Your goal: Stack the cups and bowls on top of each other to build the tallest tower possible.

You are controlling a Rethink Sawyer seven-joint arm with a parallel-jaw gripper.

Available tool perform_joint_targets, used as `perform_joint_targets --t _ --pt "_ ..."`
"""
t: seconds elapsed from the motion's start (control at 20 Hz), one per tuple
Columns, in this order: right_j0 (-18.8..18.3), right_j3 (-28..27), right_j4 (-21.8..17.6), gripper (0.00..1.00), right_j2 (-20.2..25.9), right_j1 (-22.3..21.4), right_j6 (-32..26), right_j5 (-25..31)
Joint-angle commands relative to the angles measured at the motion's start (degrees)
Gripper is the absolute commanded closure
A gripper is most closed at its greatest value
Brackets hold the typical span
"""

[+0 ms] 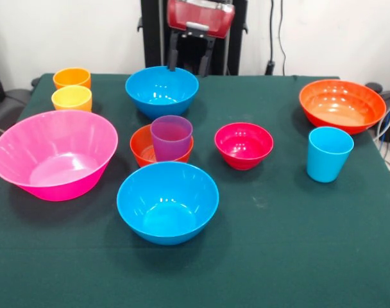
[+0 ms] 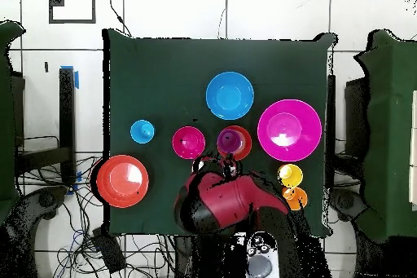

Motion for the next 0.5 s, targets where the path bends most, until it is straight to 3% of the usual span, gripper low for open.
perform_joint_targets --t 0.05,0.25,0.5 --pt "5.3 5.3 4.4 0.0 -2.4 7.2 11.8 -6.2" --pt "7.2 5.8 7.0 0.0 -4.5 8.4 11.7 -8.4" --pt "5.8 4.6 8.1 0.0 -3.1 8.9 7.7 -7.9"
